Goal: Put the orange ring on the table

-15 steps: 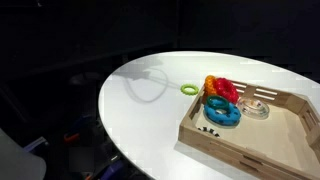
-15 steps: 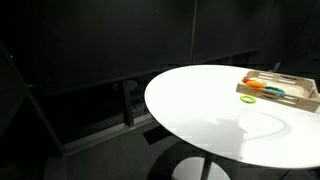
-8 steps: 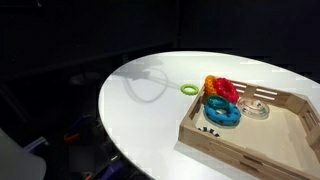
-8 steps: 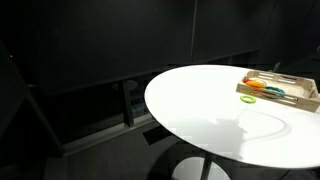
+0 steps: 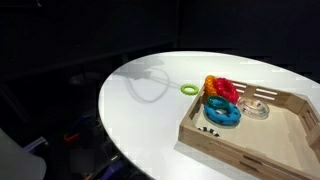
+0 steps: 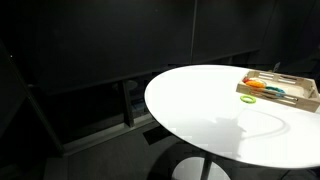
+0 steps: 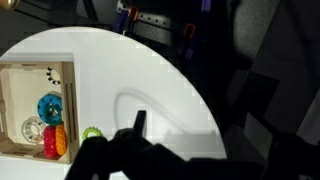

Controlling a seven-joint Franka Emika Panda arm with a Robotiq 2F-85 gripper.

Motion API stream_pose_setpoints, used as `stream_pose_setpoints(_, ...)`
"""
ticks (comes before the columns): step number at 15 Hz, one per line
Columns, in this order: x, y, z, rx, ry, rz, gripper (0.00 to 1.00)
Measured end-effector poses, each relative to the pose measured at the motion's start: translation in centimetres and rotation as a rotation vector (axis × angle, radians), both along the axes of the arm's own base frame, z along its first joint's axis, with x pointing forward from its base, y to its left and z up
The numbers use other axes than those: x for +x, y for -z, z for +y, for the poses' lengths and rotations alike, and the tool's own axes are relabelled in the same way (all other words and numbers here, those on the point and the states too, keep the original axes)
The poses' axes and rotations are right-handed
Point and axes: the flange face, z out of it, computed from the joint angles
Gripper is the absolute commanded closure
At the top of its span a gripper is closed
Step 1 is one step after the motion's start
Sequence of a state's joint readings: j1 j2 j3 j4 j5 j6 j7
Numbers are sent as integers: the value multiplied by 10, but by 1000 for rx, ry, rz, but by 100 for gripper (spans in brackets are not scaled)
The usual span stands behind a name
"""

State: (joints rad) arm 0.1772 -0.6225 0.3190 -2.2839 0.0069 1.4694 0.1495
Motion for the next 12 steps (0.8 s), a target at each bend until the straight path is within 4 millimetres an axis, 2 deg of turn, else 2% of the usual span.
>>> stream_pose_setpoints(7, 29, -23, -13, 36, 50, -33, 0)
stream_pose_setpoints(12, 63, -41, -38, 69, 137, -52, 0)
